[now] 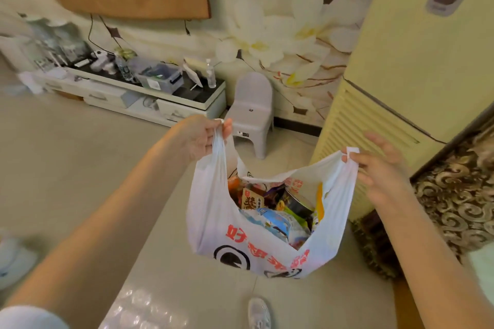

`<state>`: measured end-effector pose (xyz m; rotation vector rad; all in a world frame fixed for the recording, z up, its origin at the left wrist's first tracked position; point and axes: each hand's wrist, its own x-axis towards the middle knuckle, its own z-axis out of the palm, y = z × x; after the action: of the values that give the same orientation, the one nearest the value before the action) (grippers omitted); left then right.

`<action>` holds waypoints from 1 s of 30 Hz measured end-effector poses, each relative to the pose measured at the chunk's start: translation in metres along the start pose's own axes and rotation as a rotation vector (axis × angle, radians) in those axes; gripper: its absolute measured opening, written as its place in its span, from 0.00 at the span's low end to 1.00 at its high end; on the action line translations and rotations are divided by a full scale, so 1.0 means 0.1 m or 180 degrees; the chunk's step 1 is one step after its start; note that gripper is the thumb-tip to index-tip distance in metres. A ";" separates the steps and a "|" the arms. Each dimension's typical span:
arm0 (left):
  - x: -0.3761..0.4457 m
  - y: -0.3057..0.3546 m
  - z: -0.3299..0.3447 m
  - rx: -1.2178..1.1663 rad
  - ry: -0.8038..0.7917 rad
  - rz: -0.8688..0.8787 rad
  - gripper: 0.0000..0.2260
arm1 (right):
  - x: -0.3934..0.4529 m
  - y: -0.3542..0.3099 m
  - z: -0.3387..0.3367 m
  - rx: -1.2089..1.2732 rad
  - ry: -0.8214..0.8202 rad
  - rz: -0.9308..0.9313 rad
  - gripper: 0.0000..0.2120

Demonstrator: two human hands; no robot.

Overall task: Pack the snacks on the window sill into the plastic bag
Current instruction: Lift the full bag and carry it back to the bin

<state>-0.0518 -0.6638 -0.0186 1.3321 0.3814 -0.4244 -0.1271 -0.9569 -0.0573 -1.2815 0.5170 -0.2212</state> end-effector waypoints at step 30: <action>5.28 2.34 -1.20 0.0268 -0.0112 -0.0627 0.14 | 4.34 0.41 3.52 -0.0455 0.0511 0.0385 0.20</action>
<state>0.5190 -0.5444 -0.1077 1.3721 0.4717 -0.6332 0.4140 -0.8346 -0.1347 -1.3728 0.7567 -0.1893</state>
